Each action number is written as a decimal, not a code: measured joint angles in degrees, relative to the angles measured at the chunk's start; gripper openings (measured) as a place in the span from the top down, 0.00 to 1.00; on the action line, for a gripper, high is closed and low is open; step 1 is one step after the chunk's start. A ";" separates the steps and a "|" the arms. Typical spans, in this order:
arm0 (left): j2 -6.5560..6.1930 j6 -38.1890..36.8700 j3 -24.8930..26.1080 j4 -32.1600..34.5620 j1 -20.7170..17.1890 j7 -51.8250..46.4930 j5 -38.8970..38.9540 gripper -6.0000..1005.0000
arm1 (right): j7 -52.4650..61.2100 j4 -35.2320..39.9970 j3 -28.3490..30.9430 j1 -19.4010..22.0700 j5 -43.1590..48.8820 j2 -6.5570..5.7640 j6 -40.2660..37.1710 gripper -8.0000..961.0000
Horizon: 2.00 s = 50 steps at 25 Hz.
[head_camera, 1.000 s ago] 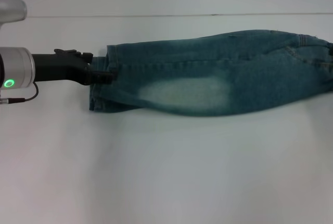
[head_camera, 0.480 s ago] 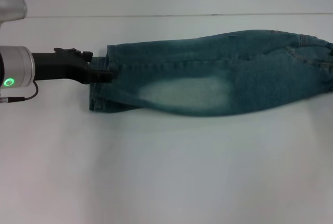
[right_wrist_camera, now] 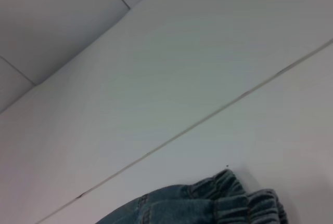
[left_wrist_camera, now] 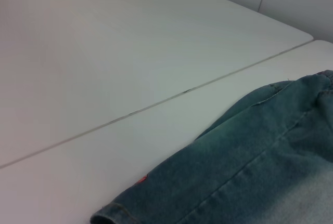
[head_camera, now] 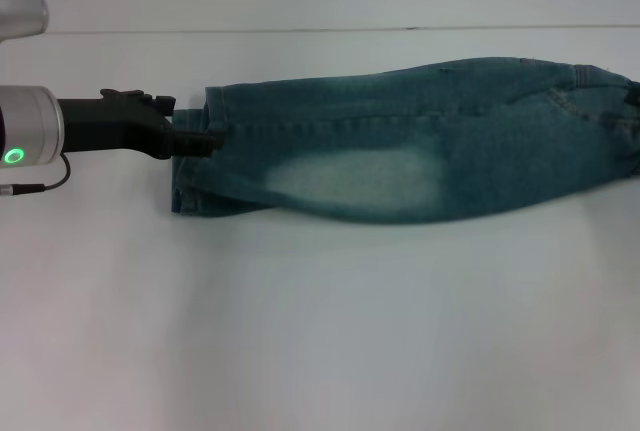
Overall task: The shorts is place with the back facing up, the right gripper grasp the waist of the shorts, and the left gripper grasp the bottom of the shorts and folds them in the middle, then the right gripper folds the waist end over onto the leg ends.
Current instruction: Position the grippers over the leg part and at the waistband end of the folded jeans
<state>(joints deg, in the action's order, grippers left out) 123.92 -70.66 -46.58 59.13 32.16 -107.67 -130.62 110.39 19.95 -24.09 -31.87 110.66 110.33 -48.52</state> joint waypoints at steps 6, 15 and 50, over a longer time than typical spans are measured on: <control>0.00 0.00 0.00 0.02 0.01 0.00 -0.07 0.09 | 0.00 0.17 0.28 0.85 -0.16 0.20 0.18 0.01; 0.00 -0.10 0.00 0.02 0.16 0.00 -0.08 0.09 | 0.00 0.02 -0.03 0.77 -0.25 0.24 0.41 0.01; 0.00 0.00 0.00 0.04 0.18 0.00 -0.07 0.09 | -0.72 2.01 0.46 1.88 -2.11 1.02 -4.40 0.02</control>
<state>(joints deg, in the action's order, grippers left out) 123.92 -70.66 -46.58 59.17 32.35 -107.67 -130.69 109.67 21.96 -23.64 -29.99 108.55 111.36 -52.92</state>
